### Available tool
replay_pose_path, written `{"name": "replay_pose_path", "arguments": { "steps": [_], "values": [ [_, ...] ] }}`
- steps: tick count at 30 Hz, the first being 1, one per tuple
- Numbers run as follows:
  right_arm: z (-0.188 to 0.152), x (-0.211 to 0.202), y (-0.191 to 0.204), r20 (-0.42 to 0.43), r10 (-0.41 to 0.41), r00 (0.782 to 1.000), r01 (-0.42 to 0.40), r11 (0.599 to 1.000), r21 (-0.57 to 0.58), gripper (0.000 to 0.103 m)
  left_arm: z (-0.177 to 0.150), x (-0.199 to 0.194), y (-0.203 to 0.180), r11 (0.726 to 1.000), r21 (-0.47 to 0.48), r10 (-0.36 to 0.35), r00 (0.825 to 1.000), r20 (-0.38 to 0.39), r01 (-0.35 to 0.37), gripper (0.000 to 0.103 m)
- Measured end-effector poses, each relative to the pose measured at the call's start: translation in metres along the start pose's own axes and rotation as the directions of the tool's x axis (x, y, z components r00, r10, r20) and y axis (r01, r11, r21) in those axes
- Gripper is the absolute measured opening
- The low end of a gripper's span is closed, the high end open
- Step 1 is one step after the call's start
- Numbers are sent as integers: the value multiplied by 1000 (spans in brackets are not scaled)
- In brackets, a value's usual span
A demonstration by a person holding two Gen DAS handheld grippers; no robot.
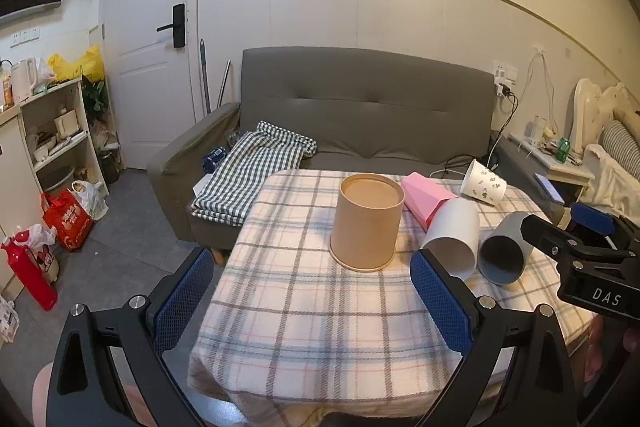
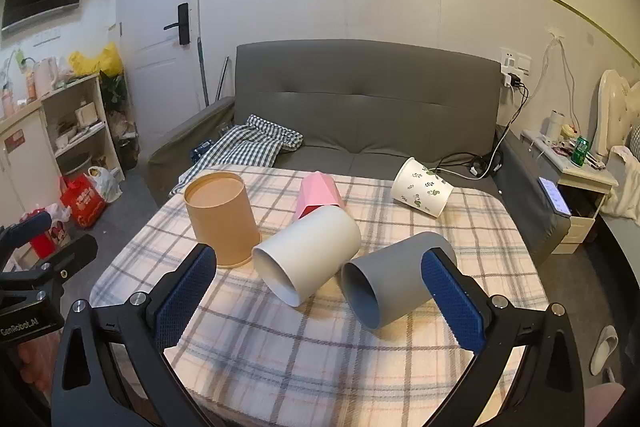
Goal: Flip cup upside down
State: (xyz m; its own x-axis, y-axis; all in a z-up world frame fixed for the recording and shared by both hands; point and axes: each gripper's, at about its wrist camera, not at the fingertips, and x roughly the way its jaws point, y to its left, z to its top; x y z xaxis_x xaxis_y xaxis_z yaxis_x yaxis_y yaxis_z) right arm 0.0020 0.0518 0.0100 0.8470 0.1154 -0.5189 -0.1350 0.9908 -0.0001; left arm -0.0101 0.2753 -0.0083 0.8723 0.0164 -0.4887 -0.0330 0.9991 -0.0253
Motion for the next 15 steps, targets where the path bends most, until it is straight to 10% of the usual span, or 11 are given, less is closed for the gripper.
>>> {"name": "replay_pose_path", "arguments": {
  "steps": [15],
  "values": [
    [-5,0,4,-11,-2,1000,2,1000,-21,103,-2,-2,-1,1000,16,8,1000,8,-8,101]
  ]
}}
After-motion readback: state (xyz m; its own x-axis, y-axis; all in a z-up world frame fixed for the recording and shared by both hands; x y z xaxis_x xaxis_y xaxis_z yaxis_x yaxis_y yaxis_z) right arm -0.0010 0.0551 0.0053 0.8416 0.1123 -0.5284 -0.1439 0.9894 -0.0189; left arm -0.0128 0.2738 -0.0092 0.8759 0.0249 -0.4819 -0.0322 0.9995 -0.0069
